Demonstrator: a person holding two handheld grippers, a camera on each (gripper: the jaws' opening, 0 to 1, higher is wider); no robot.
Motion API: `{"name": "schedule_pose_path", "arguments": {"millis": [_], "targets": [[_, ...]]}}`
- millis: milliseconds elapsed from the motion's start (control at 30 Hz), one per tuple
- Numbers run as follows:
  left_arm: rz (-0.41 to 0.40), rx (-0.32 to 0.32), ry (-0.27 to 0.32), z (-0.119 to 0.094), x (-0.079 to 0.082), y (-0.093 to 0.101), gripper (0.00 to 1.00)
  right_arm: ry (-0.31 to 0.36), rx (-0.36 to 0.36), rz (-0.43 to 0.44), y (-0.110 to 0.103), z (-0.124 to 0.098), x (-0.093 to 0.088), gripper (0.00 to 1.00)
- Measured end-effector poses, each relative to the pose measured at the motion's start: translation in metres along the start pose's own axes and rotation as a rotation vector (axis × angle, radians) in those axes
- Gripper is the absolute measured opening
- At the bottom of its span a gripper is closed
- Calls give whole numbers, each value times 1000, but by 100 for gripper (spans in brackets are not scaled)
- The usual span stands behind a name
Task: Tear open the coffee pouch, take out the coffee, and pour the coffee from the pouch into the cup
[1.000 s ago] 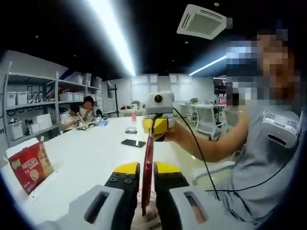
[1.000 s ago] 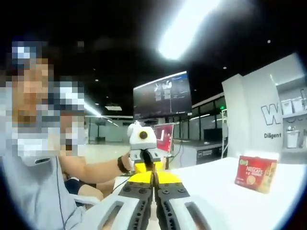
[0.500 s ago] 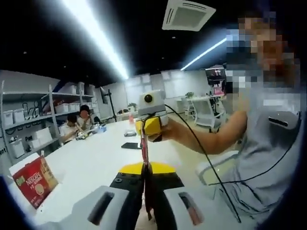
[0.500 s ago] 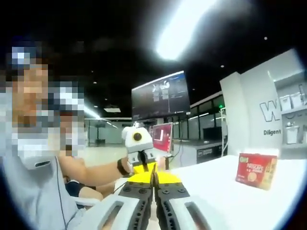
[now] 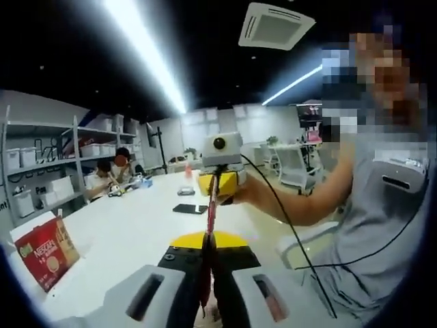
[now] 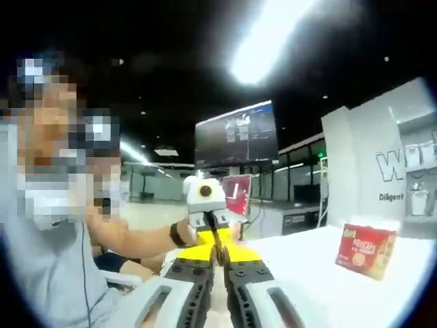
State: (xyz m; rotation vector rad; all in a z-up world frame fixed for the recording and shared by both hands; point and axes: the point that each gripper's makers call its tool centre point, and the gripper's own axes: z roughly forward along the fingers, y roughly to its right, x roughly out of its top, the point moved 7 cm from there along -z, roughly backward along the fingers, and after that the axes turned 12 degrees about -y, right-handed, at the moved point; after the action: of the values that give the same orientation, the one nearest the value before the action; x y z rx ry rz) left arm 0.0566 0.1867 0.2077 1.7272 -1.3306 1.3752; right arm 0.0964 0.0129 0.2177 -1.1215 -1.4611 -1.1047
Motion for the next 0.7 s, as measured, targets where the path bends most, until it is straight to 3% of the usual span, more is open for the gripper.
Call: {"name": "schedule_pose_path", "arguments": {"millis": [167, 500, 667, 700], "targets": [[-10, 1, 2, -3, 0, 0, 5, 46, -23, 15, 3, -15, 4, 9], [-21, -2, -10, 0, -2, 1, 6, 24, -24, 24, 0, -11, 1, 3], [-42, -46, 41, -2, 1, 4, 20, 39, -25, 66, 4, -16, 5, 2], [-42, -45, 40, -2, 1, 4, 19, 39, -25, 67, 4, -16, 5, 2]]}}
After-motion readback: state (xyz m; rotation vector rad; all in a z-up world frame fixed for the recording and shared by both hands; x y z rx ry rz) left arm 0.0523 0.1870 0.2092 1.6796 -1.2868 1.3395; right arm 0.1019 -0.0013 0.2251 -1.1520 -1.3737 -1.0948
